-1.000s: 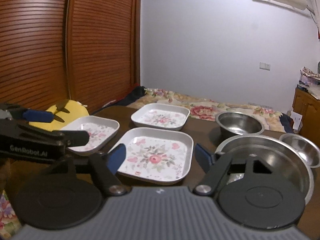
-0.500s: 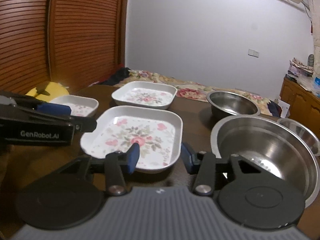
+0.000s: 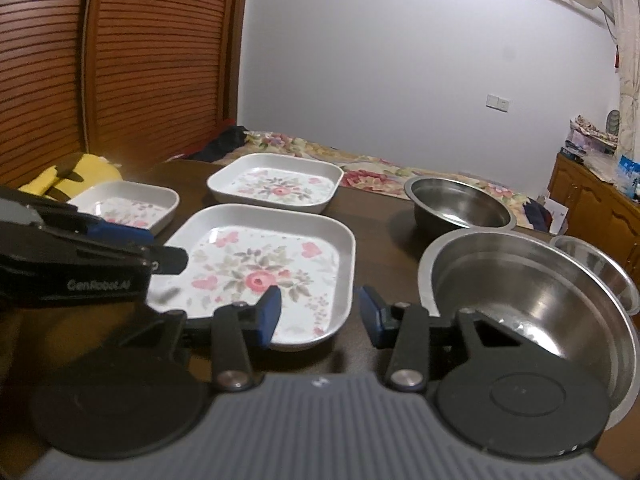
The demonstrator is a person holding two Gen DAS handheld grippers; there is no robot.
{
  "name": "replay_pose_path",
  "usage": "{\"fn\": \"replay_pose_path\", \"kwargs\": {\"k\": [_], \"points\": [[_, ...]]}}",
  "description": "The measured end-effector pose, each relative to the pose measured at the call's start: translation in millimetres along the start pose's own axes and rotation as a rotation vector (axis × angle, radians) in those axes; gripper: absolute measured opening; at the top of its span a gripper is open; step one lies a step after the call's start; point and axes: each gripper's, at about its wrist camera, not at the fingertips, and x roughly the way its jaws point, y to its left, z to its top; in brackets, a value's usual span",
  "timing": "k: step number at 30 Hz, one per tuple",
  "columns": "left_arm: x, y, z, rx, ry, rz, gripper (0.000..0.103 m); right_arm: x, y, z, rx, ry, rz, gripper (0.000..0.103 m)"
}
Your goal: Organize plates and bowls
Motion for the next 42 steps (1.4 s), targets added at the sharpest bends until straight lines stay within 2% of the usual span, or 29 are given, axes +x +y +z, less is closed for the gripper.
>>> {"fn": "replay_pose_path", "kwargs": {"k": [11,14,16,24,25,29,32,34,42], "points": [[8,5,3,-0.004,0.049,0.001,0.029,23,1,20,-0.045,0.048,-0.029,0.044],[10,6,4,-0.006,0.059,-0.005,0.025,29,-1,23,-0.045,0.063,-0.033,0.039],[12,6,5,-0.009,0.064,-0.009,0.021,35,-1,25,-0.045,0.082,-0.037,0.027],[18,12,5,-0.046,0.084,-0.022,0.019,45,0,28,-0.079,0.109,-0.066,0.026],[18,12,5,-0.050,0.085,-0.025,0.016,47,1,29,-0.082,0.115,-0.062,0.026],[17,13,5,-0.054,0.086,-0.015,0.014,53,1,36,-0.103,0.144,-0.041,0.026],[15,17,5,-0.074,0.080,-0.019,0.014,56,-4,41,-0.097,0.161,-0.018,0.018],[12,17,5,-0.075,0.076,-0.024,0.014,56,-7,43,-0.109,0.168,-0.013,0.006],[-10,15,8,-0.072,0.048,-0.014,0.014,39,-10,49,-0.111,0.153,0.024,0.006]]}}
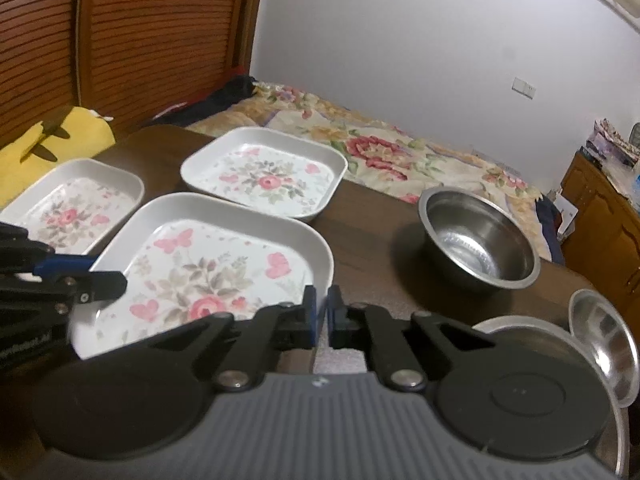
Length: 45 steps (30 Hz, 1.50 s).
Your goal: Organize plates and bowls
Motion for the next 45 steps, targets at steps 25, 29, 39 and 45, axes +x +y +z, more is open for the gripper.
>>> {"fn": "replay_pose_path", "kwargs": {"k": [25,29,39,45], "points": [[-57,3,-58,-0.024,0.050,0.046,0.010,-80,33,-61,-0.054,-0.054,0.186,0.000],[-68,-2,-56,-0.032,0.014,0.002,0.027,-90,21,-61,0.001,-0.086,0.193,0.000],[-56,-23,-57,-0.010,0.032,-0.045,0.033,-107,5,-95,0.068,-0.099,0.144,0.048],[-53,-22,-64,-0.019,0.056,-0.050,0.027,-102,-1,-108,0.100,-0.063,0.147,0.047]]}}
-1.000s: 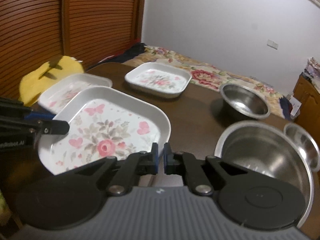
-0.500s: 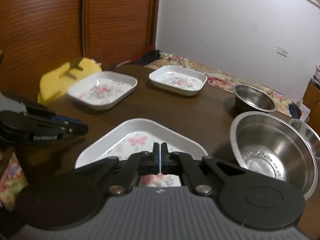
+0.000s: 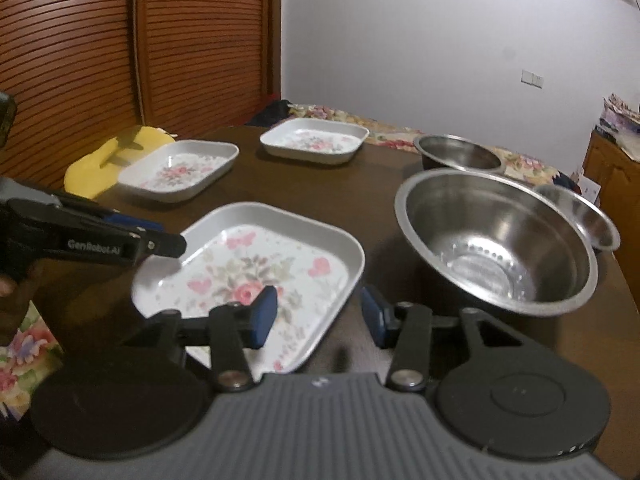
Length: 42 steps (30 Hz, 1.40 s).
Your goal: Organize plates and bowls
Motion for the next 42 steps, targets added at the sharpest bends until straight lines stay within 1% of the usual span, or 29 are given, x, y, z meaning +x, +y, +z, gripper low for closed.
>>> {"fn": "replay_pose_path", "kwargs": {"k": [2,3,4,9,18,20,24,26,30,32,33,36,39,42], "points": [[0,-1,-3,0.003,0.006,-0.003,0.025,4,-1,-2,0.016,0.014,0.014,0.044],[0,-1,-4,0.003,0.009,-0.007,0.024,6,-2,-4,0.018,0.020,0.019,0.039],[0,-1,-5,0.005,0.013,-0.008,0.022,8,-1,-4,0.017,0.025,0.021,0.037],[-6,-2,-11,0.009,0.015,-0.019,0.019,10,1,-9,0.018,0.039,0.038,0.021],[-17,-3,-19,0.006,0.018,-0.022,0.019,11,5,-9,0.002,0.038,0.045,0.021],[-18,0,-18,-0.002,0.010,-0.013,0.020,12,4,-8,0.003,0.036,0.042,0.021],[-27,10,-11,-0.017,-0.030,0.004,0.035,3,0,-4,0.013,0.008,0.031,0.022],[-31,20,-4,-0.020,-0.058,0.025,0.039,-2,-2,4,0.000,-0.010,0.035,0.022],[-35,45,11,-0.023,-0.096,0.060,0.044,-3,0,33,-0.037,-0.040,0.061,0.023],[-34,58,19,-0.018,-0.108,0.083,0.047,0,4,49,-0.049,-0.053,0.077,0.028],[-33,65,23,-0.018,-0.111,0.094,0.048,2,7,58,-0.052,-0.059,0.091,0.032],[-29,89,34,-0.025,-0.119,0.121,0.052,14,22,80,-0.059,-0.067,0.129,0.035],[-23,110,41,-0.034,-0.119,0.135,0.053,31,40,97,-0.053,-0.047,0.181,0.043],[-15,128,45,-0.039,-0.111,0.141,0.054,53,58,109,-0.057,-0.016,0.210,0.045]]}}
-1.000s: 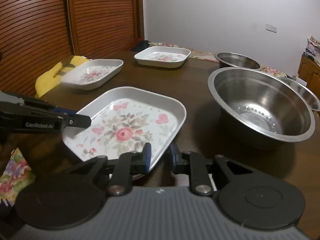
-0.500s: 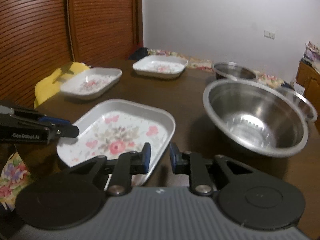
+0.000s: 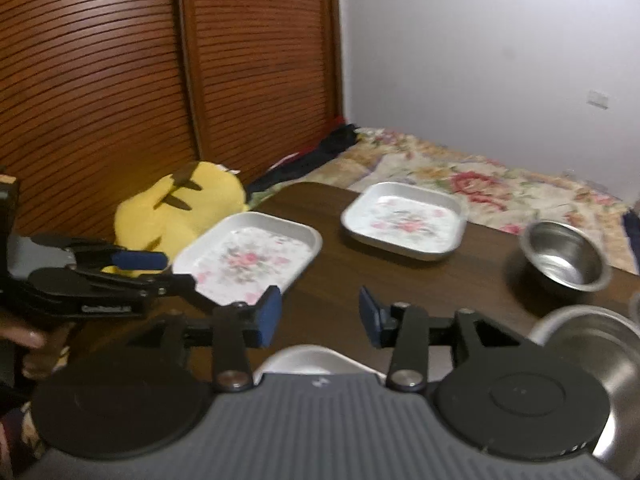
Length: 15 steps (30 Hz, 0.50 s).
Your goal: Organize plates and bowls
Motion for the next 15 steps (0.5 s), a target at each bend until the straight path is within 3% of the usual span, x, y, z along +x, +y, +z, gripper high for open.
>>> {"fn": "replay_pose_path", "kwargs": {"k": [9,15], "points": [[36,42,7,-0.035,0.016,-0.011,0.053,61,17,22,0.018,0.111,0.021,0.045],[51,55,7,-0.048,0.026,-0.032,0.046,94,18,25,0.032,0.163,-0.001,0.044]]}}
